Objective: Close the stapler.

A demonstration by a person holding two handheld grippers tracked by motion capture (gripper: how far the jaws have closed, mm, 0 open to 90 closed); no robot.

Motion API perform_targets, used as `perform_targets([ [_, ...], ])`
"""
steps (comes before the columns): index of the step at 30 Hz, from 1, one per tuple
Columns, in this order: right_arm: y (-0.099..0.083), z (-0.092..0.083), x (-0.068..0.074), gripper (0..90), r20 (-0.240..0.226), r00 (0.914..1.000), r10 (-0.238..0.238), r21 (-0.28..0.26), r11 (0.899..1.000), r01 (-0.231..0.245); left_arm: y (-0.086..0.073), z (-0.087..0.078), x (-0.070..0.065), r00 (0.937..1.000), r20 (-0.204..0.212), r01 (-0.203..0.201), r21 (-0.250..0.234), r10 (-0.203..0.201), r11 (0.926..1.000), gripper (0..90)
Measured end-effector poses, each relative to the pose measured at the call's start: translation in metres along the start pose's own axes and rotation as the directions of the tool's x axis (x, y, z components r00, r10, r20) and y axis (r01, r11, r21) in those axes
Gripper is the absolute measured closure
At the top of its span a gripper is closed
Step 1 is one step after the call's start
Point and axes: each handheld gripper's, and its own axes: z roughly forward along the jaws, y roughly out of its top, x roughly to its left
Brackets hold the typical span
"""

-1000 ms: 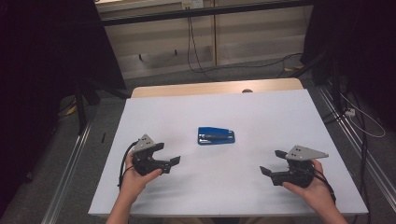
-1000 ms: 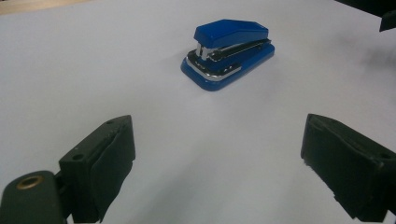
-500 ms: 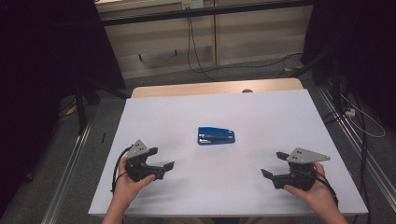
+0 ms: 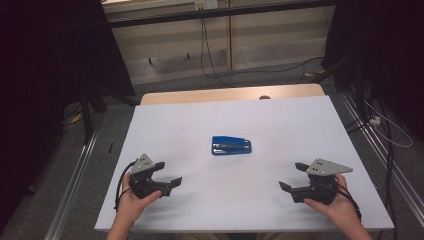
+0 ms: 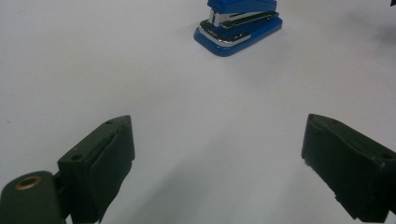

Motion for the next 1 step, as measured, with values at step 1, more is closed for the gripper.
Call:
perform_targets([
  [1,0.0,0.0,0.0,13.8,0.0,1.0,0.0,0.0,1.0,0.0,0.0,0.0,0.0,1.0,0.0,0.0,0.0,0.0,1.0,9.7],
])
